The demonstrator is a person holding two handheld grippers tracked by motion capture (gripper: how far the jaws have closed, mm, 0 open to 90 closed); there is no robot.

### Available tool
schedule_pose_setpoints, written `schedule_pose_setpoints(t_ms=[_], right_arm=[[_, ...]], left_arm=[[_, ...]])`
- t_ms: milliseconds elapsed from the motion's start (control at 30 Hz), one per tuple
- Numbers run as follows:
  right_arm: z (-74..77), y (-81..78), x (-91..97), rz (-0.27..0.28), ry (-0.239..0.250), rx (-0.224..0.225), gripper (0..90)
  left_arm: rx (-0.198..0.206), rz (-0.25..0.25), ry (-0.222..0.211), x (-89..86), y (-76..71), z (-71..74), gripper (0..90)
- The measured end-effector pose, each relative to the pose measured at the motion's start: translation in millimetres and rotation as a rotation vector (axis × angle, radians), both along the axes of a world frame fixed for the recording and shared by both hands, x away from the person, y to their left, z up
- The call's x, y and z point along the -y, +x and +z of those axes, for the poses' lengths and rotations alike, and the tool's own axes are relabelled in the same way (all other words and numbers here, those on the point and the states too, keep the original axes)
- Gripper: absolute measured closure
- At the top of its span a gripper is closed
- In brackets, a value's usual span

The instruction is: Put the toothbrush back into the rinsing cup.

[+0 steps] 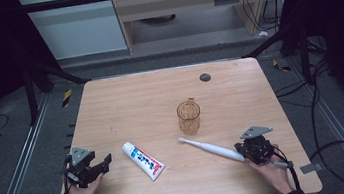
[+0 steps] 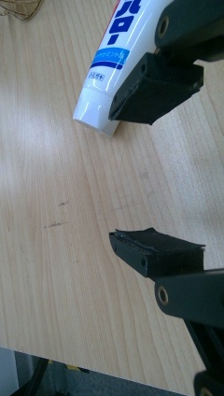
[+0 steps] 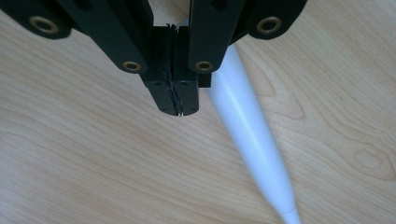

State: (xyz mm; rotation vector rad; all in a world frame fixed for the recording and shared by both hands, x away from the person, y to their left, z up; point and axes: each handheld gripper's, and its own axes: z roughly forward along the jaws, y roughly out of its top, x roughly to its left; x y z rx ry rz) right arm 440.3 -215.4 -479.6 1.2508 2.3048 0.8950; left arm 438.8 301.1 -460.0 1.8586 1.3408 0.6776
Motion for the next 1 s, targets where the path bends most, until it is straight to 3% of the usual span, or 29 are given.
schedule_pose_setpoints(t_ms=[433, 633, 833, 1000], right_arm=[[5.7, -6.9, 2.8, 0.000, 0.006, 0.017, 86.9], [18.6, -6.8, 7.3, -0.001, 0.014, 0.053, 79.1], [27.7, -4.1, 8.4, 0.015, -0.011, 0.072, 71.9], [36.7, -0.7, 4.6, 0.040, -0.017, 0.061, 65.7]], left_arm=[[0.000, -0.002, 0.002, -0.4, 0.0, 0.3, 34.4], [-0.005, -0.008, 0.007, 0.1, 1.3, -0.8, 34.4], [-0.003, -0.014, 0.011, 1.1, 1.6, -0.7, 34.4], [-0.010, -0.024, 0.016, 3.3, 2.6, -2.0, 34.4]])
